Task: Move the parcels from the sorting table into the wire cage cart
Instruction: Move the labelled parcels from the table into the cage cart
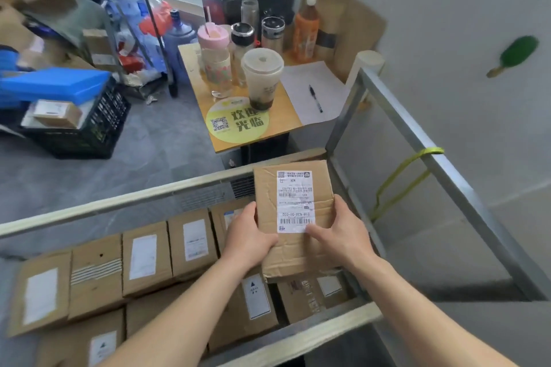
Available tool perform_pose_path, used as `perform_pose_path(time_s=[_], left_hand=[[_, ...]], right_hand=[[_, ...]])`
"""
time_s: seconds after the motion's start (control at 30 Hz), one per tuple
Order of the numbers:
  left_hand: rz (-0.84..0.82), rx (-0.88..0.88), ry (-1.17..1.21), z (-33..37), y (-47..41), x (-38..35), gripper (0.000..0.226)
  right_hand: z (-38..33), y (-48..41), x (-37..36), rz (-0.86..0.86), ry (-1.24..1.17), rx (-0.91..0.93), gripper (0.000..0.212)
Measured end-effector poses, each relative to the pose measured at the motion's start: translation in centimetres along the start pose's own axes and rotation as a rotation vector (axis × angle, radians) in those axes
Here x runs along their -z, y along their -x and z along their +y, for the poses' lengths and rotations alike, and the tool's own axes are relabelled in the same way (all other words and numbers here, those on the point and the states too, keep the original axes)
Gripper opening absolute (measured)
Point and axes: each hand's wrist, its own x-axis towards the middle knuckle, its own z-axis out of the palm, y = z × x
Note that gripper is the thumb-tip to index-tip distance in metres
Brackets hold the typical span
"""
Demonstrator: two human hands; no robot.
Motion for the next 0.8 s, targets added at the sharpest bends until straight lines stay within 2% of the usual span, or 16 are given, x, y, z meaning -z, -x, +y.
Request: perform_pose_path(time_s=[0.23, 0.53, 0.7, 0.8], left_hand=[[-0.058, 0.060, 0.022, -4.8, -4.9, -5.4, 0.062], [-0.073, 0.165, 0.032, -11.6, -12.3, -10.6, 0.087], [-0.091, 0.236, 0.003, -15.0, -17.3, -12.2, 0.086], [-0.100, 0.275, -0.002, -17.1, -19.6, -13.4, 0.091]], right_hand=[[5.0, -5.7, -4.6, -0.058, 0.126, -0.080, 0.062], [10.2, -14.2, -11.5, -0.090, 0.203, -0.052, 0.096], [12.7, -19.0, -16.1, -0.102, 0.203, -0.039, 0.089], [14.2, -21.9, -18.6, -0.114, 0.228, -0.026, 0.093]])
